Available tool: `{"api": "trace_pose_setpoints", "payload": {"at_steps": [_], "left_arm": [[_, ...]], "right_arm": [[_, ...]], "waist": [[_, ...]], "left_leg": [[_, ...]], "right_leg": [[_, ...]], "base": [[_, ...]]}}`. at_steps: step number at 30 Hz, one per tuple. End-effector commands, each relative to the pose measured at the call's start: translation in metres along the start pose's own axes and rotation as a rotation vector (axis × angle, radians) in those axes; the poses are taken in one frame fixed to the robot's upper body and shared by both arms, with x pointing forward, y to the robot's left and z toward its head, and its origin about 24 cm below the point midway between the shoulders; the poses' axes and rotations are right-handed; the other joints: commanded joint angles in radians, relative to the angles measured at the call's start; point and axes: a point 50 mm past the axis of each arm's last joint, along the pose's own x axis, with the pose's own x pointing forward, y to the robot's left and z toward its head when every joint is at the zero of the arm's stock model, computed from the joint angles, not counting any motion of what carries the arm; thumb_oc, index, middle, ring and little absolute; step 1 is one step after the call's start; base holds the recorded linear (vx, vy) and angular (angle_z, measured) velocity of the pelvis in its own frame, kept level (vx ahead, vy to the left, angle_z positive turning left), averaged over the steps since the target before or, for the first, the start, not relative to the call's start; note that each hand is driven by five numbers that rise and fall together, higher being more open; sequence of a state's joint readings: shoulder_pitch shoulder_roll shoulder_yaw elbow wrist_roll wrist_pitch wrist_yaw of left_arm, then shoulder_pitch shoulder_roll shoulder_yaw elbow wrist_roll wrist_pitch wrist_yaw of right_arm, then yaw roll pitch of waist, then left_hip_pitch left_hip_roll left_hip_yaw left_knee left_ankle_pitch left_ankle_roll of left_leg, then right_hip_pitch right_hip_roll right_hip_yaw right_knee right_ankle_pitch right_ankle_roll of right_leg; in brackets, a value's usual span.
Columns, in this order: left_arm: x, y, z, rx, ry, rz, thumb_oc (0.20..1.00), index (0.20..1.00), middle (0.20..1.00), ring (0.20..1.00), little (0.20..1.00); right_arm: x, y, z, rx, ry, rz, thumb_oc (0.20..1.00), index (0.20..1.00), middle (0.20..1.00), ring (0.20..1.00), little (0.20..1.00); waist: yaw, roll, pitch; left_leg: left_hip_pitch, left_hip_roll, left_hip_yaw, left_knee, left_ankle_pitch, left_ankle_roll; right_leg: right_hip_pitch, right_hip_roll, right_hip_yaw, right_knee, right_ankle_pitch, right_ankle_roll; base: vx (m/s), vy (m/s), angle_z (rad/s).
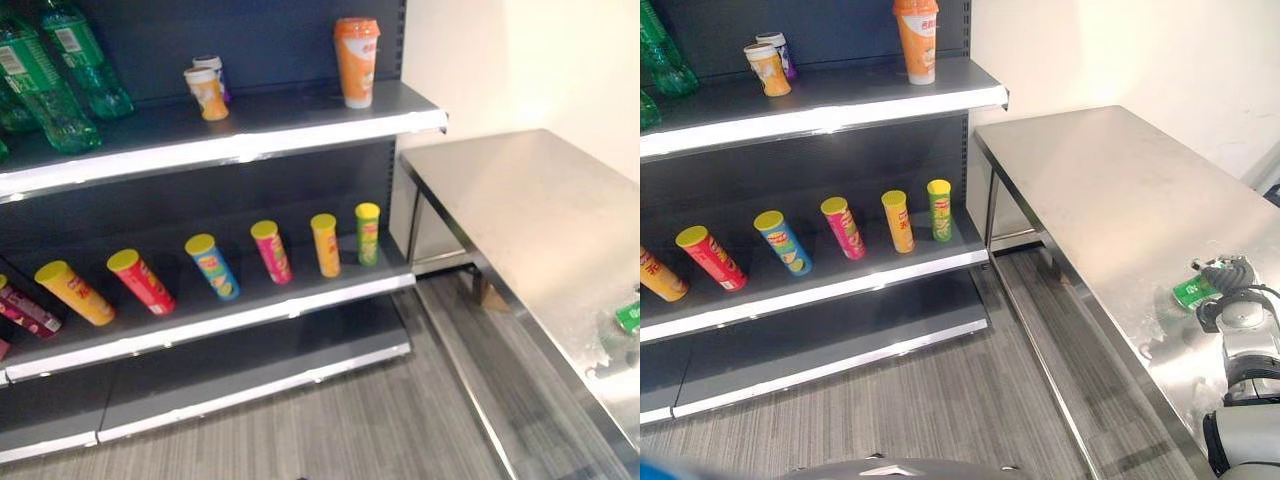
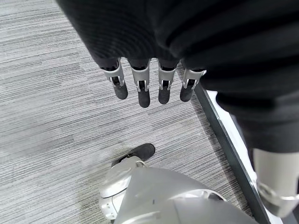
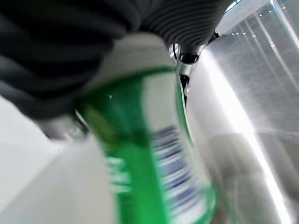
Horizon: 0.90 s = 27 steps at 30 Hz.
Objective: Put the goods on the table back onto the shelves and tidy them up.
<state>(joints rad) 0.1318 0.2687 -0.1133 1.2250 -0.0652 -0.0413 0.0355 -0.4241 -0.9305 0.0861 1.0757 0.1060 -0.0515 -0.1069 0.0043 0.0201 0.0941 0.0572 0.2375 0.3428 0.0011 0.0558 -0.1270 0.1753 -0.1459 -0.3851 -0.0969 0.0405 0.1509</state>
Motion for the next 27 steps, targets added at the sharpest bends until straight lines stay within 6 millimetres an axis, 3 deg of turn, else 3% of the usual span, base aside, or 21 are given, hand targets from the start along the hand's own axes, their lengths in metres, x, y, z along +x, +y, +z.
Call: {"api": "trace_pose_setpoints", "payload": {"at_steps": [1, 4, 6, 7, 9, 10, 13, 14, 17, 18, 20, 23, 26, 27], "left_arm": [[0.003, 0.015, 0.015, 0.034, -0.029, 0.044, 1.000, 1.000, 1.000, 1.000, 1.000], [0.003, 0.017, 0.015, 0.023, -0.026, 0.056, 1.000, 1.000, 1.000, 1.000, 1.000], [0.003, 0.018, 0.016, 0.000, -0.030, 0.072, 1.000, 1.000, 1.000, 1.000, 1.000], [0.003, 0.019, 0.016, 0.002, -0.030, 0.072, 1.000, 1.000, 1.000, 1.000, 1.000], [0.003, 0.018, 0.018, -0.006, -0.041, 0.077, 1.000, 1.000, 1.000, 1.000, 1.000], [0.003, 0.018, 0.018, -0.004, -0.041, 0.077, 1.000, 1.000, 1.000, 1.000, 1.000], [0.003, 0.014, 0.018, 0.005, -0.046, 0.065, 1.000, 1.000, 1.000, 1.000, 1.000], [0.003, 0.012, 0.019, 0.005, -0.053, 0.059, 1.000, 1.000, 1.000, 1.000, 1.000], [0.003, 0.012, 0.020, 0.012, -0.052, 0.056, 1.000, 1.000, 1.000, 1.000, 1.000], [0.003, 0.011, 0.019, 0.017, -0.051, 0.056, 1.000, 1.000, 1.000, 1.000, 1.000], [0.003, 0.011, 0.020, 0.022, -0.052, 0.056, 1.000, 1.000, 1.000, 1.000, 1.000], [0.003, 0.011, 0.021, 0.029, -0.052, 0.056, 1.000, 1.000, 1.000, 1.000, 1.000], [0.004, 0.013, 0.025, 0.053, -0.064, 0.058, 1.000, 1.000, 1.000, 1.000, 1.000], [0.004, 0.013, 0.025, 0.052, -0.064, 0.058, 1.000, 1.000, 1.000, 1.000, 1.000]], "right_arm": [[0.002, -0.005, 0.016, -0.039, -0.069, -0.014, 0.200, 0.200, 0.200, 0.200, 0.200], [-0.002, -0.011, 0.036, -0.022, -0.184, -0.047, 0.200, 0.200, 0.200, 0.200, 0.200], [-0.017, -0.027, 0.072, -0.039, -0.396, -0.102, 0.200, 0.200, 0.200, 0.200, 0.200], [-0.017, -0.027, 0.071, -0.039, -0.394, -0.103, 0.200, 0.200, 0.200, 0.200, 0.200], [-0.042, -0.042, 0.109, -0.059, -0.638, -0.157, 0.200, 0.200, 0.200, 0.200, 0.200], [-0.042, -0.042, 0.108, -0.059, -0.636, -0.158, 0.200, 0.200, 0.200, 0.200, 0.200], [-0.070, -0.048, 0.141, -0.070, -0.853, -0.179, 0.200, 0.200, 0.200, 0.200, 0.200], [-0.089, -0.049, 0.163, -0.088, -0.989, -0.195, 0.200, 0.200, 0.200, 0.200, 0.200], [-0.102, -0.049, 0.174, -0.086, -1.072, -0.200, 0.200, 0.200, 0.200, 0.200, 0.200], [-0.118, -0.049, 0.188, -0.088, -1.167, -0.195, 0.200, 0.200, 0.200, 0.200, 0.200], [-0.130, -0.048, 0.200, -0.092, -1.243, -0.183, 0.200, 0.200, 0.200, 0.200, 0.200], [-0.139, -0.049, 0.208, -0.110, -1.296, -0.178, 0.200, 0.200, 0.200, 0.200, 0.200], [-0.153, -0.048, 0.224, -0.154, -1.377, -0.154, 0.200, 0.200, 0.200, 0.200, 0.200], [-0.153, -0.048, 0.224, -0.154, -1.378, -0.154, 0.200, 0.200, 0.200, 0.200, 0.200]], "waist": [[0.015, -0.018, 0.008], [0.007, -0.020, 0.008], [-0.009, -0.020, 0.009], [-0.006, -0.020, 0.009], [-0.020, -0.020, 0.009], [-0.018, -0.020, 0.009], [-0.022, -0.023, 0.010], [-0.020, -0.027, 0.010], [-0.018, -0.031, 0.009], [-0.016, -0.035, 0.007], [-0.010, -0.041, 0.005], [-0.005, -0.050, 0.002], [0.009, -0.075, -0.006], [0.008, -0.076, -0.006]], "left_leg": [[-0.007, 0.077, 0.011, -0.020, 0.111, -0.073], [0.000, 0.079, 0.020, -0.020, 0.106, -0.073], [0.007, 0.079, 0.029, -0.021, 0.100, -0.074], [0.007, 0.079, 0.029, -0.021, 0.100, -0.074], [0.007, 0.083, 0.035, -0.015, 0.094, -0.074], [0.007, 0.083, 0.035, -0.014, 0.094, -0.075], [0.004, 0.090, 0.037, 0.007, 0.089, -0.077], [-0.001, 0.093, 0.037, 0.018, 0.077, -0.076], [-0.004, 0.091, 0.039, 0.022, 0.064, -0.073], [-0.007, 0.085, 0.039, 0.028, 0.051, -0.070], [-0.014, 0.078, 0.037, 0.033, 0.038, -0.065], [-0.021, 0.067, 0.031, 0.037, 0.025, -0.060], [-0.033, 0.015, 0.010, 0.039, -0.016, -0.033], [-0.033, 0.013, 0.009, 0.039, -0.017, -0.032]], "right_leg": [[0.005, 0.012, 0.001, 0.052, -0.117, -0.029], [0.004, 0.011, 0.006, 0.053, -0.116, -0.027], [0.000, 0.008, 0.014, 0.055, -0.115, -0.026], [0.000, 0.008, 0.014, 0.055, -0.115, -0.026], [-0.006, 0.007, 0.020, 0.059, -0.117, -0.025], [-0.006, 0.007, 0.020, 0.059, -0.117, -0.025], [-0.007, 0.009, 0.026, 0.057, -0.119, -0.027], [-0.008, 0.009, 0.028, 0.055, -0.120, -0.025], [-0.011, 0.005, 0.027, 0.056, -0.120, -0.022], [-0.014, -0.002, 0.025, 0.059, -0.116, -0.015], [-0.018, -0.014, 0.022, 0.066, -0.111, -0.008], [-0.025, -0.031, 0.016, 0.075, -0.104, 0.001], [-0.035, -0.095, -0.008, 0.111, -0.079, 0.030], [-0.035, -0.097, -0.008, 0.112, -0.079, 0.031]], "base": [[0.00, 0.000, 0.00], [0.01, 0.007, -0.01], [0.01, 0.017, -0.06], [0.00, 0.007, -0.05], [-0.01, 0.004, -0.06], [-0.01, -0.003, -0.05], [-0.01, 0.004, -0.10], [-0.01, 0.016, -0.13], [-0.01, 0.046, -0.06], [-0.01, 0.101, 0.00], [-0.01, 0.100, 0.00], [0.00, 0.099, 0.07], [0.02, 0.271, 0.14], [0.03, 0.218, 0.13]]}}
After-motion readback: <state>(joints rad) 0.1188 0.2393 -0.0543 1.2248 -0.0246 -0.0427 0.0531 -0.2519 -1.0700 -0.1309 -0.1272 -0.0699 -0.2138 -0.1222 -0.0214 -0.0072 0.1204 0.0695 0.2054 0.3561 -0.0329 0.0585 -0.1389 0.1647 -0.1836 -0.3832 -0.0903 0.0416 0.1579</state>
